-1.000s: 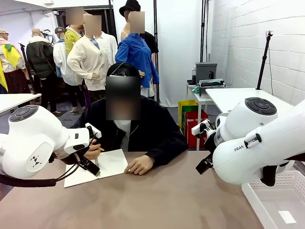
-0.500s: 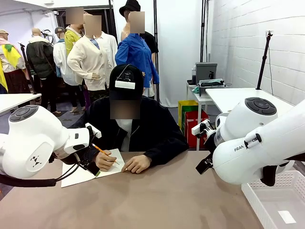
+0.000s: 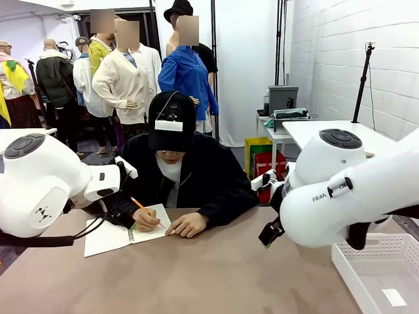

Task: Sort the paper based on its condition.
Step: If a person hands you a paper, place it in the Organizing basket , and if it's crumpled, put it in the Trash can.

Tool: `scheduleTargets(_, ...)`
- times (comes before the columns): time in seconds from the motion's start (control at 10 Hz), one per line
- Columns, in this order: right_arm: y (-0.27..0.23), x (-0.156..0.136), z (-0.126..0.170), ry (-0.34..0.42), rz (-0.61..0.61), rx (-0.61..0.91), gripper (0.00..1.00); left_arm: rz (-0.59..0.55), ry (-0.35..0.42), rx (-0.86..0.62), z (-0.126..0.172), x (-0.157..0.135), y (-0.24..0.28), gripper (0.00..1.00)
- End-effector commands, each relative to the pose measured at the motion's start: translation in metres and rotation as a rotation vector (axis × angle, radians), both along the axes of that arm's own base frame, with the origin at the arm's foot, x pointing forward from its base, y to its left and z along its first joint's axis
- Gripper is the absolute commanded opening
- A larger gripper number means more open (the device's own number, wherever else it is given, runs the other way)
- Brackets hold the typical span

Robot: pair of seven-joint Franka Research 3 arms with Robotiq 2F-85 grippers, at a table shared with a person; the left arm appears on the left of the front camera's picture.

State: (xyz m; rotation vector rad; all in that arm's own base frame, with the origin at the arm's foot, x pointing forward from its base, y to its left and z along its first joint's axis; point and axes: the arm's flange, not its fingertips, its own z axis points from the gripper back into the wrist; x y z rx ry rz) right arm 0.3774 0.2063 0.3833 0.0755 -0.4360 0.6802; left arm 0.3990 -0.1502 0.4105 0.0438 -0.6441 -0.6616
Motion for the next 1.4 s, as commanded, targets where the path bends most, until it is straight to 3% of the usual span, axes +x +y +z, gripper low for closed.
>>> scheduleTargets(0.0,0.006,-0.008,0.029,0.021,0.005,0.052,1.00,-0.005,-0.079,0.077,0.012,-0.041,-0.009,1.00)
scheduleTargets(0.3,0.018,-0.025,0.078,-0.072,0.040,0.072,1.00,-0.029,-0.196,0.114,0.045,-0.077,-0.031,1.00)
scheduleTargets(0.7,0.008,-0.031,0.123,-0.175,0.056,0.095,1.00,-0.018,-0.160,0.086,0.056,-0.108,-0.050,1.00)
scheduleTargets(0.8,0.007,-0.028,0.124,-0.203,0.042,0.099,1.00,-0.013,-0.153,0.112,0.056,-0.110,-0.051,1.00)
scheduleTargets(0.9,0.014,-0.034,0.124,-0.165,0.041,0.114,1.00,-0.035,-0.172,0.096,0.081,-0.074,-0.067,1.00)
scheduleTargets(1.3,0.014,-0.034,0.124,-0.165,0.041,0.114,1.00,-0.035,-0.172,0.096,0.081,-0.074,-0.067,1.00)
